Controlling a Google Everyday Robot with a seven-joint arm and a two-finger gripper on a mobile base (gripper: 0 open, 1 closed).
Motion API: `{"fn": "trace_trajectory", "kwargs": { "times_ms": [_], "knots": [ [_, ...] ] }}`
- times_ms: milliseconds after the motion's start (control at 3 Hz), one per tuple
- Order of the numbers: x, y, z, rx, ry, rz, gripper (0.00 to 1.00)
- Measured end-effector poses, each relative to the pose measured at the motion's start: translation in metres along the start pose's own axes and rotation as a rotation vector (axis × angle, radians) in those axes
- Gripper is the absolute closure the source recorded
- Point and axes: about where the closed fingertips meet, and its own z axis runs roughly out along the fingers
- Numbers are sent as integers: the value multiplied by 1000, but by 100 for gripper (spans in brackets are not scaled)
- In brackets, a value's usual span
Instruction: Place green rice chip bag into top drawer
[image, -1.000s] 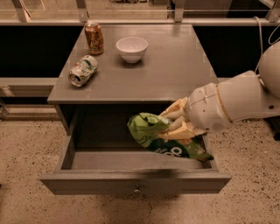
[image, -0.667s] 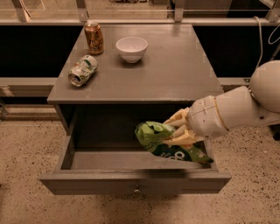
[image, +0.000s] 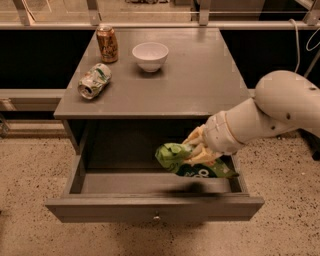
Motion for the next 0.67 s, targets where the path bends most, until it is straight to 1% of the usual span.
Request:
{"fn": "trace_trajectory", "kwargs": {
  "times_ms": [333, 667],
  "knots": [
    [7, -10, 16, 0, 72, 2, 49],
    [6, -13, 29, 47, 127, 21, 28]
  ]
}}
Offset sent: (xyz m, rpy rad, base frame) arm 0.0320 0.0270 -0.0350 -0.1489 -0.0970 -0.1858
